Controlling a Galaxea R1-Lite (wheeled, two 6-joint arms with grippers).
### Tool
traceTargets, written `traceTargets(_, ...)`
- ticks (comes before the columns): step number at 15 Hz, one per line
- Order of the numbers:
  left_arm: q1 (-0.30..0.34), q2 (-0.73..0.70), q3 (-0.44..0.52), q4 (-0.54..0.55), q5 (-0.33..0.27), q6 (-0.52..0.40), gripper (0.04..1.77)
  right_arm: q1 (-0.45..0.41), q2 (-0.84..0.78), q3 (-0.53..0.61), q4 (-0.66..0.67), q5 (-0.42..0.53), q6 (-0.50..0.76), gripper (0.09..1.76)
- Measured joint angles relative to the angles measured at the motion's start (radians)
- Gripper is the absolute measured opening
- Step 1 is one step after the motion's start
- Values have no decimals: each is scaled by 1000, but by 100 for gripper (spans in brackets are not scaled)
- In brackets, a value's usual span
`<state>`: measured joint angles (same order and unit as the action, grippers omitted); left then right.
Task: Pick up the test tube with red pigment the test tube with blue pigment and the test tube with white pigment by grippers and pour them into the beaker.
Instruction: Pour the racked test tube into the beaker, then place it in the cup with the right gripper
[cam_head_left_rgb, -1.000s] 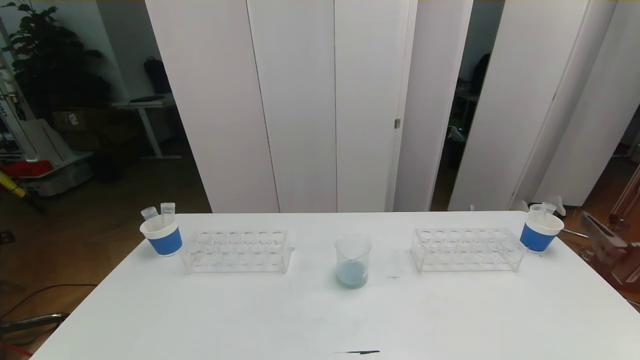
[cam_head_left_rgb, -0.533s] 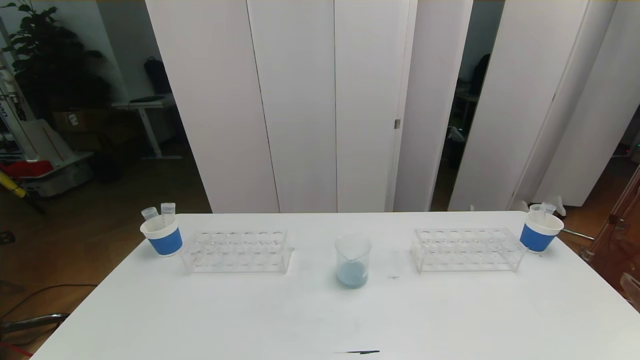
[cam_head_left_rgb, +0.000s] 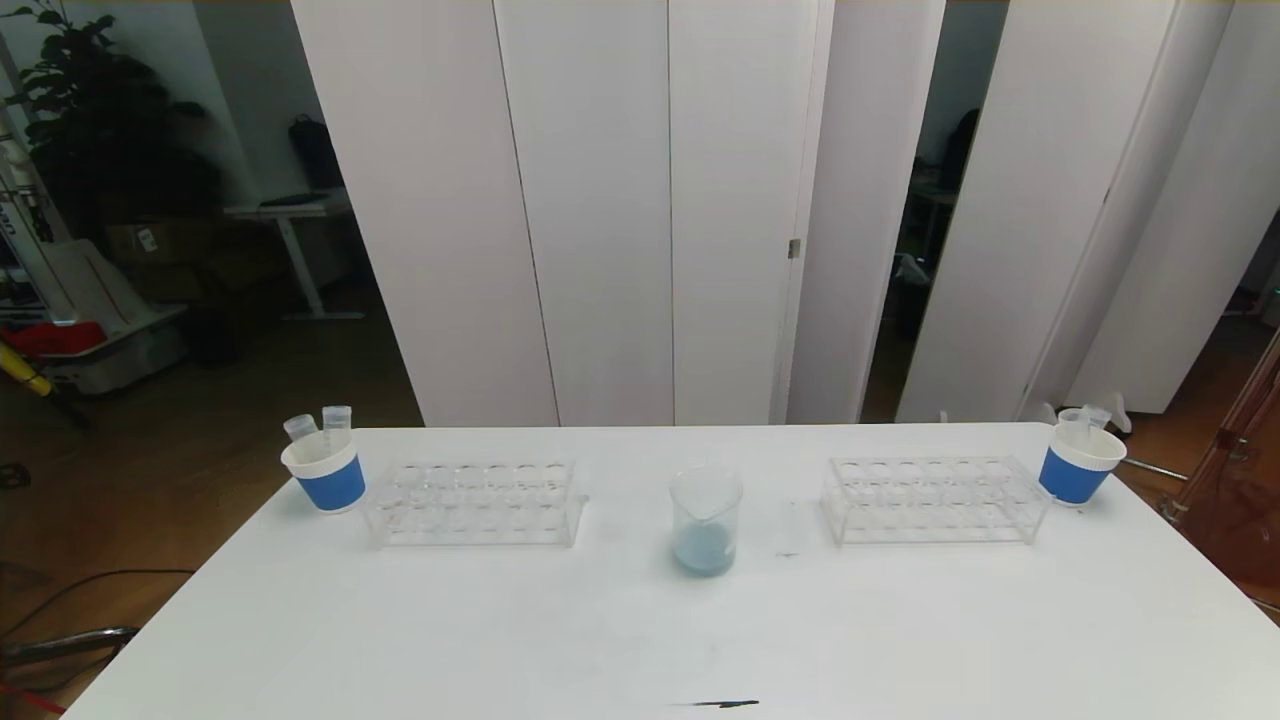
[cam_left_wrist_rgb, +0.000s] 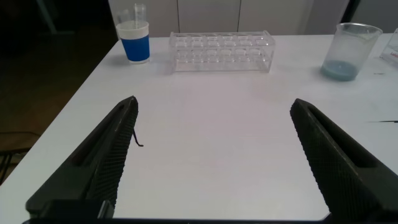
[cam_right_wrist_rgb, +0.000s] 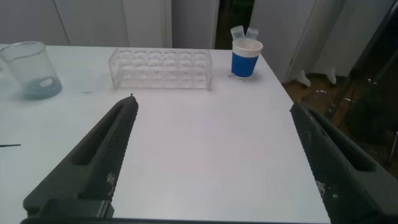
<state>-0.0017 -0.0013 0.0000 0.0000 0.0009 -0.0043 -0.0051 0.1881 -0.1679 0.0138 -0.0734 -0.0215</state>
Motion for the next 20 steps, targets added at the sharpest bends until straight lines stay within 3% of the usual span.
traceTargets(3, 0, 0, 0, 0, 1, 0, 175, 0, -128, 17, 105, -3, -7, 175)
traceTargets(9, 0, 0, 0, 0, 1, 0, 175, 1, -187, 106, 97, 61, -11, 175)
traceTargets(12, 0, 0, 0, 0, 0, 0, 175, 1, -189, 143, 17, 81, -12, 175)
traceTargets(20, 0, 0, 0, 0, 0, 0, 175, 0, -189, 154, 9, 79, 1, 175)
